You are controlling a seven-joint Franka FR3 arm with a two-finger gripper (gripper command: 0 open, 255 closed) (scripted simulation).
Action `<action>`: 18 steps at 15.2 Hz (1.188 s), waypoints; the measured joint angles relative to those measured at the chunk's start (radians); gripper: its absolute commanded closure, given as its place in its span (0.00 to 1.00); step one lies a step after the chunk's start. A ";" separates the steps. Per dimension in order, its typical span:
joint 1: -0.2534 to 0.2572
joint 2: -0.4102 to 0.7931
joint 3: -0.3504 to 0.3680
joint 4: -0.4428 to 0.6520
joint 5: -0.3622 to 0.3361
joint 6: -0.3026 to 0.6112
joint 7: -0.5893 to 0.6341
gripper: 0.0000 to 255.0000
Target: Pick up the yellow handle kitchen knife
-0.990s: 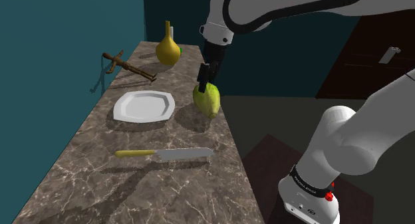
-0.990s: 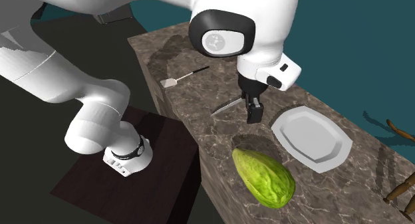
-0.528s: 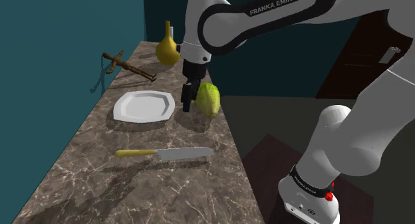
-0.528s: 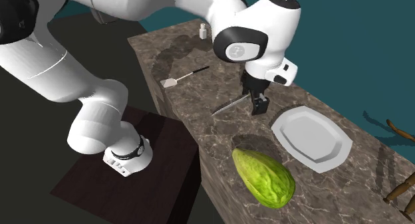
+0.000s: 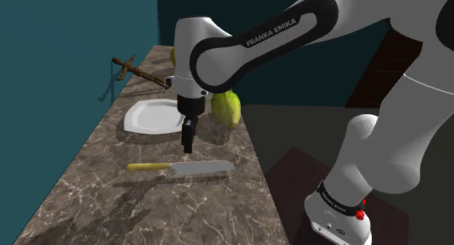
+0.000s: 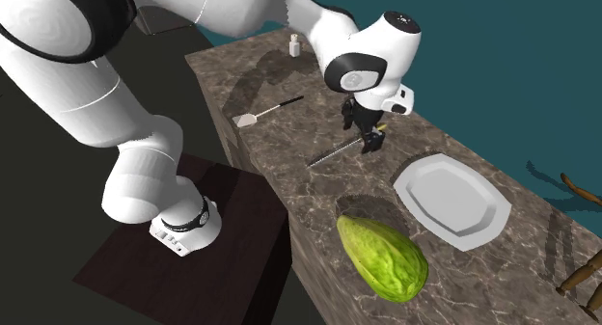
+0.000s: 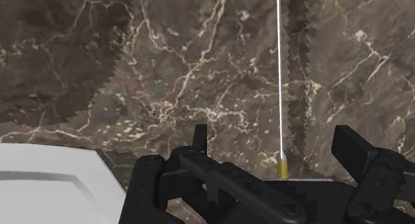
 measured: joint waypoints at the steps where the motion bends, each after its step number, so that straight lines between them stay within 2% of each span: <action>1: 0.010 0.027 0.009 0.008 0.002 0.013 -0.012 0.00; 5: 0.041 0.088 0.040 0.022 0.009 0.042 -0.041 0.00; 12: 0.046 0.145 0.044 -0.010 0.007 0.129 -0.052 0.00; 13: 0.046 0.147 0.044 -0.012 0.007 0.133 -0.052 1.00; 18: 0.047 0.149 0.045 -0.014 0.007 0.138 -0.052 1.00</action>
